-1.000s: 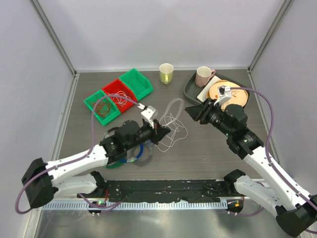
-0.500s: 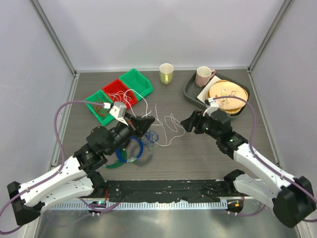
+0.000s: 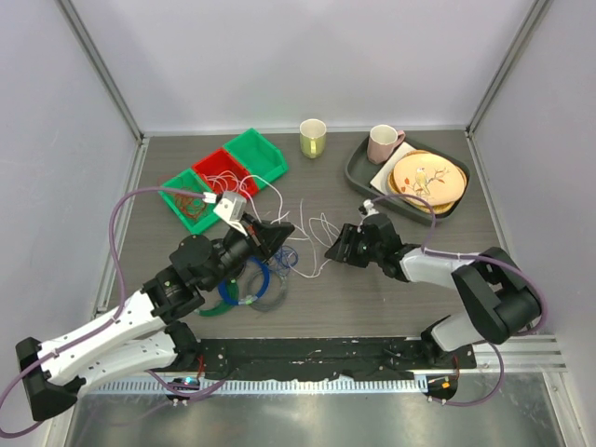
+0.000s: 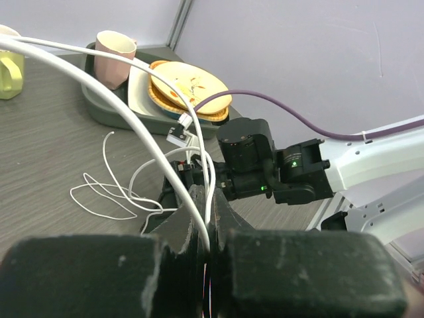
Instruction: Untangle the cables
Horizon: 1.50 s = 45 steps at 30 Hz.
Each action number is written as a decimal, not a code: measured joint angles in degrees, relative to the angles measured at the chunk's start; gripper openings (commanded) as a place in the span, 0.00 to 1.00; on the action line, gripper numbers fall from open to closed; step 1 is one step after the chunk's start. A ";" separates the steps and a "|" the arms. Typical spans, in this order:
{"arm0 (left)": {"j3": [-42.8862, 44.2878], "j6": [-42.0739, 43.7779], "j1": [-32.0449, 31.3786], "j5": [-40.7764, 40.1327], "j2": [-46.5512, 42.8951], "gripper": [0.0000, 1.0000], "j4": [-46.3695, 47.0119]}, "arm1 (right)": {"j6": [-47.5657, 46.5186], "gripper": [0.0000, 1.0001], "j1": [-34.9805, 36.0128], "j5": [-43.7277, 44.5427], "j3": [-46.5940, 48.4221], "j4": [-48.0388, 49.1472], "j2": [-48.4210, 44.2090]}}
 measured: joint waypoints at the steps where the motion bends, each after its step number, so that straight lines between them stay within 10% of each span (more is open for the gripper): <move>1: 0.02 0.02 0.00 -0.02 -0.02 0.00 -0.04 | 0.50 0.33 0.28 0.02 0.44 0.61 0.96; 6: 0.02 0.20 0.00 -0.17 -0.85 0.00 -0.72 | 3.50 0.01 0.98 1.20 0.85 2.29 3.61; 28: 8.26 5.38 0.02 -12.07 -3.17 0.00 -8.35 | -0.63 0.01 -1.95 31.26 0.85 -15.96 -19.21; 31: 11.63 6.97 0.00 -12.72 -2.08 0.00 -8.85 | -2.25 0.14 -1.95 29.75 0.66 -15.80 -18.51; 33: 14.73 7.91 0.02 -12.98 -0.94 0.00 -8.98 | -3.72 0.46 -1.95 27.50 0.66 -15.34 -17.31; 35: 17.18 8.33 0.00 -12.94 0.33 0.00 -9.22 | -5.53 0.56 -1.95 23.82 0.63 -14.21 -16.04; 45: 21.75 8.92 0.00 -10.49 7.13 0.00 -10.08 | -19.39 0.62 9.03 7.72 -2.78 -1.88 -23.80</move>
